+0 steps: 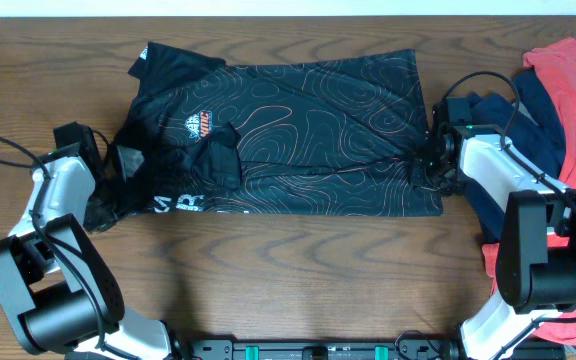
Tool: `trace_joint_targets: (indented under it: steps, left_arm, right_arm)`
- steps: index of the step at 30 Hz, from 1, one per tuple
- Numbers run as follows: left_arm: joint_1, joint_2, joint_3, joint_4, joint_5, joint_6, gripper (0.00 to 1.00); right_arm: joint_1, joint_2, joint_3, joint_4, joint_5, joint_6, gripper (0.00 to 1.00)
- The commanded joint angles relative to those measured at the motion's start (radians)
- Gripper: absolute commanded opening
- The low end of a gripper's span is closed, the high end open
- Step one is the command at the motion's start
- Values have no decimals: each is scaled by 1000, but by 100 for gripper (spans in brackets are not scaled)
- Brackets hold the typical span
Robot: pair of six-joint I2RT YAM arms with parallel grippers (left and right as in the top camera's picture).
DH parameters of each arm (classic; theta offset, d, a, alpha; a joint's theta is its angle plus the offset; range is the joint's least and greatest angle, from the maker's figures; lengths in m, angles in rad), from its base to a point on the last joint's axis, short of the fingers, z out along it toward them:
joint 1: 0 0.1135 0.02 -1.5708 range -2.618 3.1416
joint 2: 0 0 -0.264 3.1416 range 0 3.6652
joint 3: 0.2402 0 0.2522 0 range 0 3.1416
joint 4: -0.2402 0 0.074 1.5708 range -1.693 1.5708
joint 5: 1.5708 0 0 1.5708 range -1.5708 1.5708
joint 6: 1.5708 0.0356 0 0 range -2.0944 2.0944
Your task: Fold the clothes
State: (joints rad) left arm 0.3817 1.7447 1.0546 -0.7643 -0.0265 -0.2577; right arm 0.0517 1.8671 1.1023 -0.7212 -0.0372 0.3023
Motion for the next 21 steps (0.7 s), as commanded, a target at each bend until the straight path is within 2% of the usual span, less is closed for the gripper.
trace_joint_targets:
  steps: [1,3,5,8,14,16,20,21]
  left_arm:
    - [-2,-15,10,40,234,41,38]
    - [-2,-15,10,78,324,64,54]
    - [-2,-14,10,116,367,83,62]
    - [-7,-13,10,154,349,101,65]
    - [-35,6,-16,184,234,108,64]
    - [-39,31,-20,201,218,108,50]
    - [-38,76,-20,196,190,107,11]
    - [-38,85,-20,186,190,107,6]
  right_arm:
    - [-5,52,-51,-21,27,-5,25]
    - [-5,52,-51,-19,27,-5,25]
    - [-5,52,-51,-11,29,-6,26]
    - [-5,52,-51,12,25,-12,27]
    - [-5,52,-51,41,-14,-12,26]
    - [-4,52,-51,45,-29,-12,25]
    - [-1,52,-51,25,-43,-12,21]
    - [2,52,-51,10,-42,-12,19]
